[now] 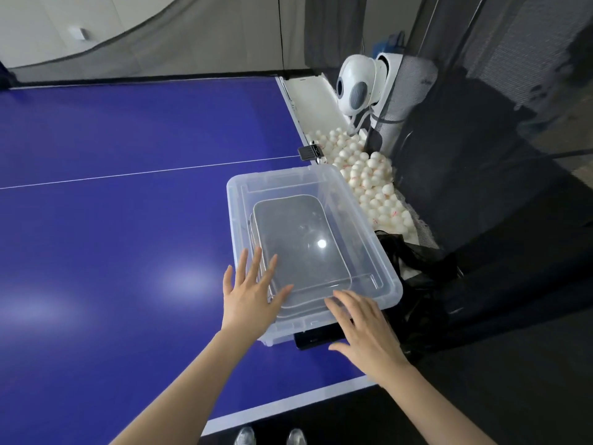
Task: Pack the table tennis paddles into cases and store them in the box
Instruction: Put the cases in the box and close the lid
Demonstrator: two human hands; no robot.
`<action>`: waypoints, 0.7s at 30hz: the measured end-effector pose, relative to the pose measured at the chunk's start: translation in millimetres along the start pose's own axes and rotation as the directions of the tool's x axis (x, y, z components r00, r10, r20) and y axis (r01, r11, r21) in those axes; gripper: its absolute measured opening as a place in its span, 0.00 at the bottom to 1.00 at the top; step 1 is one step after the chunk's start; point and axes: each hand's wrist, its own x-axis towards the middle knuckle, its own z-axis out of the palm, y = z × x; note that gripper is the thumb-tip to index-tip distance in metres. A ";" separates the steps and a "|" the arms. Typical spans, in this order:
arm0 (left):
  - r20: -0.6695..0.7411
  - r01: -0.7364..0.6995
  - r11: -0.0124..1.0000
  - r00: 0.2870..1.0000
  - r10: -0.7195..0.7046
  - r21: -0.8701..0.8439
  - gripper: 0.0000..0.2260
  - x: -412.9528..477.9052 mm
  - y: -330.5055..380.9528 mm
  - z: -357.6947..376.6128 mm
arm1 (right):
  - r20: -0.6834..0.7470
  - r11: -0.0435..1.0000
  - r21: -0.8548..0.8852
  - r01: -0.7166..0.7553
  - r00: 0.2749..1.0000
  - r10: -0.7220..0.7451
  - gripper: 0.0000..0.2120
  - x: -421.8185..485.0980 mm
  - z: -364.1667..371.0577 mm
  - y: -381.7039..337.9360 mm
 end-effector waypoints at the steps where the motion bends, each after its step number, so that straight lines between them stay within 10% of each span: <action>1: 0.004 0.005 1.000 1.000 -0.005 0.007 0.31 -0.2 -0.2 0.7 | -0.017 1.000 -0.013 -0.003 1.000 0.003 0.42 1.4 2.1 -0.3; 21: -0.011 0.024 0.999 1.000 -0.024 -0.039 0.31 0.7 1.7 2.3 | -0.141 0.985 -0.001 0.170 0.976 -0.168 0.14 2.1 -10.4 18.8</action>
